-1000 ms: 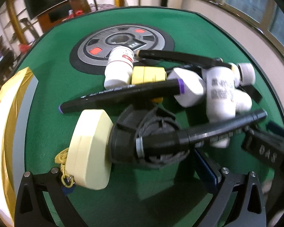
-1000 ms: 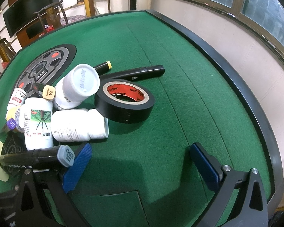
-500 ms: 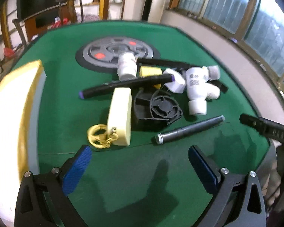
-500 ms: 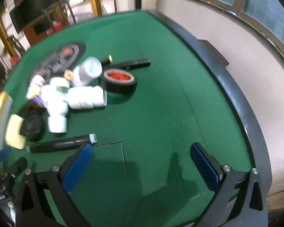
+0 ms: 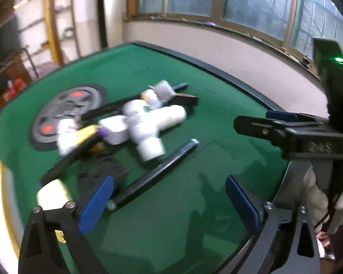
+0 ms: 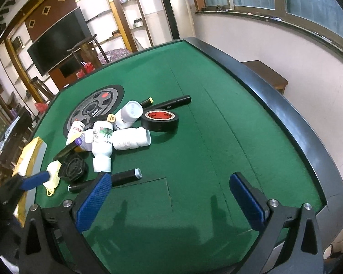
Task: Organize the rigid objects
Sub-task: 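Grasp the thin black marker with the left gripper and lift it, then grasp the cream box with keychain with the right gripper while the left gripper holds the marker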
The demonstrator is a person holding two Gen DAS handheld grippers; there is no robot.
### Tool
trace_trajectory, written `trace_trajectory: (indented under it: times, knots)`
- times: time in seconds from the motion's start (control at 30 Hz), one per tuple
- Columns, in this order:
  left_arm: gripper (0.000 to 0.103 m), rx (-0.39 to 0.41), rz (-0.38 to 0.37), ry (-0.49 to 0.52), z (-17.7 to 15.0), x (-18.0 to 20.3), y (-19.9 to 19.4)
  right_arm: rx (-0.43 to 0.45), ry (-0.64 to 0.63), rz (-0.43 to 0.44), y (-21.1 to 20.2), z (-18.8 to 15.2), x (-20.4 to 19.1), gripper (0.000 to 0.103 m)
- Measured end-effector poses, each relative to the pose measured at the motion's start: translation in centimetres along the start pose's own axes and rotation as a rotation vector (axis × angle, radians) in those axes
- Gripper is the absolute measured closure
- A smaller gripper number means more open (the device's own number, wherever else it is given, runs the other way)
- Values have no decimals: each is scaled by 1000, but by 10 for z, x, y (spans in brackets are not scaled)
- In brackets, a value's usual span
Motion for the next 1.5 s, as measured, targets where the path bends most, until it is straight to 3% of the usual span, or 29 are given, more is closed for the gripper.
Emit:
trace_trajectory:
  times: [0.1, 0.2, 0.43, 0.5, 0.6, 0.7, 0.9, 0.93, 0.97, 1.0, 1.07, 1.3, 1.43, 1.5]
  knots:
    - [16, -52, -27, 40, 8, 8, 21, 2, 25, 8, -1, -1, 11, 0]
    - [16, -78, 16, 94, 11, 13, 31, 0, 56, 31, -2, -3, 22, 0]
    - [17, -151, 23, 87, 5, 12, 55, -13, 85, 58, 5, -9, 29, 0]
    - [31, -160, 41, 99, -1, 18, 56, -20, 89, 62, 9, -11, 29, 0]
    - [51, -165, -12, 58, -7, 23, 44, -22, 88, 63, 10, -13, 29, 0]
    - [51, -166, -28, 39, -8, 23, 42, -18, 92, 62, 10, -14, 28, 0]
    - [44, -136, 32, 83, -8, 44, 44, -19, 88, 67, 8, -13, 21, 0]
    - [45, -131, 35, 70, -9, 45, 43, -18, 82, 66, 7, -13, 19, 0]
    - [60, -123, 43, 59, -10, 45, 41, -16, 77, 65, 5, -13, 17, 0]
    - [79, -116, 46, 50, -11, 45, 38, -15, 74, 65, 3, -13, 15, 0]
    - [89, -114, 11, -5, -17, 42, 29, -11, 63, 63, -1, -11, 12, 0]
    - [89, -6, -99, -207, -47, 9, -43, -8, 21, 89, -9, -4, -6, 0]
    - [89, 111, -162, -325, -62, -26, -103, -30, -49, 142, -7, -3, -39, 0]
    - [89, 177, -157, -367, -69, -43, -133, -46, -97, 187, -4, -5, -65, 0]
Point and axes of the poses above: each gripper's, at about its wrist camera, not at the fingertips, and y roughly the way its jaws point, x to its right, z to its top, the point moved 3 cm from there along y, roughly the way its jaws point, and after that the axes turned 1 degree about x, right-handed, at the moved point
